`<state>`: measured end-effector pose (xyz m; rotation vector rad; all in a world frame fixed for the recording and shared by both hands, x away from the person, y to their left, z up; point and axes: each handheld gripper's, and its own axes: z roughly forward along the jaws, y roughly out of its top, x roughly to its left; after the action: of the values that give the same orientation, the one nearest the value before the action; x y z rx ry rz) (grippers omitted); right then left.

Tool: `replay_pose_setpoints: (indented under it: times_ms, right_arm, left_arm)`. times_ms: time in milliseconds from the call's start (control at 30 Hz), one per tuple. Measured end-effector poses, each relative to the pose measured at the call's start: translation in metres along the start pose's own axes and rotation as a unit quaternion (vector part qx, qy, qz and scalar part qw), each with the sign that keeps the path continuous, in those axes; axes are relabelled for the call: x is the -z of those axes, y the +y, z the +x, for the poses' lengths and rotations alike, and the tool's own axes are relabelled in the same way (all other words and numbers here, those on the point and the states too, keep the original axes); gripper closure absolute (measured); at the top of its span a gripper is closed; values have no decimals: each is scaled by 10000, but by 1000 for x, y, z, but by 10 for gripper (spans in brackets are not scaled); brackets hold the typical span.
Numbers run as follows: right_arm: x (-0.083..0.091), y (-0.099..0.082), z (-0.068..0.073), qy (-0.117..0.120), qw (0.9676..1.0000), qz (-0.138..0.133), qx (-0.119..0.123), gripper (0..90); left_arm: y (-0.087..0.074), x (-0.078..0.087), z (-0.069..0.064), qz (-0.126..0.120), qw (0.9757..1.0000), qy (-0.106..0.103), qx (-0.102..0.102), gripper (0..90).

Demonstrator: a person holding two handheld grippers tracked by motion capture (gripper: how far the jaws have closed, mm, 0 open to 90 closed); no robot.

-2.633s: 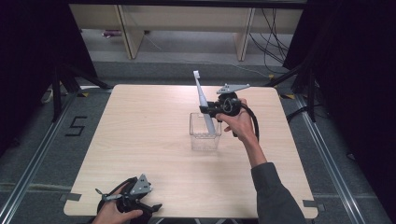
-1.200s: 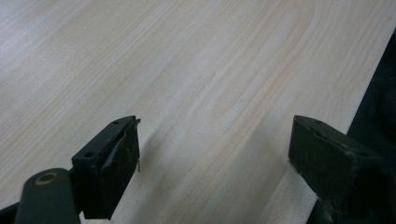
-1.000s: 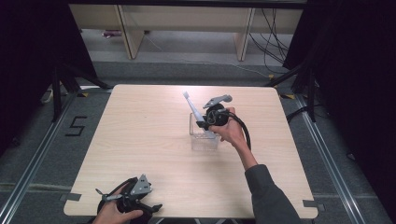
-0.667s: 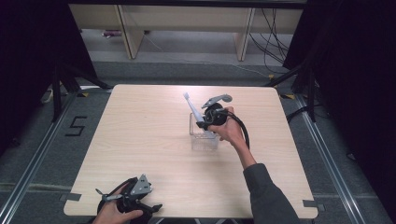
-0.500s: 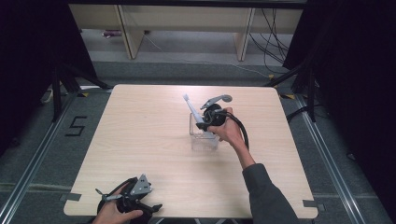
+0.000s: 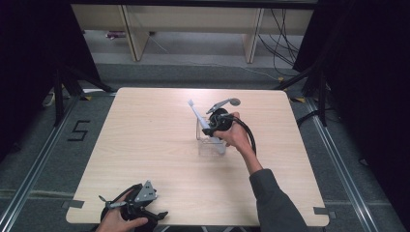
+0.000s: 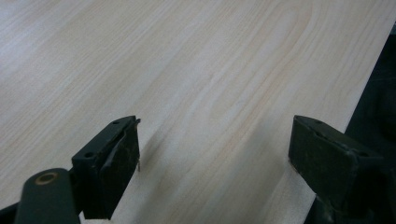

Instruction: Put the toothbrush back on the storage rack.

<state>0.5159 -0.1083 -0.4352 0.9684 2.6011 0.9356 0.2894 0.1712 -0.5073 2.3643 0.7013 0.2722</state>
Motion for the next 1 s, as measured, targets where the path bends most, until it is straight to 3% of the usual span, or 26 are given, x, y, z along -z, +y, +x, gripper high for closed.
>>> replay_pose_setpoints:
  times_ms: [33, 67, 100, 133, 200, 300, 400, 500, 567, 600, 733, 767, 800, 900, 967, 1000]
  right_arm:
    - [2, 0, -1, 145, 9998, 5, 98, 660]
    - [3, 0, -2, 156, 9997, -72, 148, 658]
    - [4, 0, 0, 134, 9999, 3, -7, 656]
    - [3, -1, 0, 170, 9998, -128, -3, 655]
    - [6, 0, -2, 164, 9997, -129, 92, 651]
    - [6, -1, -1, 233, 9996, -170, -38, 645]
    - [14, 1, 0, 119, 9996, -126, -207, 619]
    - [21, 1, 1, 116, 9994, -309, -62, 601]
    - [24, 1, 2, 96, 9991, -381, -140, 600]
    - [27, 1, 0, 187, 9987, -474, -24, 585]
    - [34, 1, -1, 175, 9984, -521, 97, 575]
    - [35, 1, 0, 191, 9984, -522, 34, 571]
    - [35, 0, -1, 141, 9980, -601, 159, 567]
    - [38, 0, -1, 175, 9983, -551, 80, 553]
    - [39, -1, 0, 110, 9980, -616, -115, 531]
    - [39, -1, -1, 152, 9975, -689, -11, 528]
  left_arm:
    - [0, 0, 0, 0, 10000, 0, 0, 158]
    - [0, 0, 0, -1, 10000, -5, -3, 158]
    - [0, 0, 0, 5, 10000, -8, -3, 158]
    - [0, 0, 0, 5, 10000, -8, -3, 158]
    - [0, 0, -1, -4, 10000, -25, 33, 158]
    - [0, 0, 0, 9, 10000, -12, -23, 158]
    - [0, 0, 0, 16, 10000, -17, -15, 158]
    - [-1, -1, -1, -17, 10000, 22, 29, 158]
    - [-1, -1, -1, -24, 10000, 22, 35, 158]
    - [0, -1, -1, -10, 10000, 11, 1, 158]
    - [-1, -1, 0, -20, 10000, 33, 20, 158]
    - [0, 0, 0, -14, 10000, 30, 7, 158]
    - [0, -1, 0, -23, 10000, 15, 20, 158]
    - [0, 0, 0, 9, 10000, -1, 7, 158]
    - [0, -1, 0, -26, 10000, 17, 26, 158]
    - [0, 0, 0, -20, 10000, 35, 16, 158]
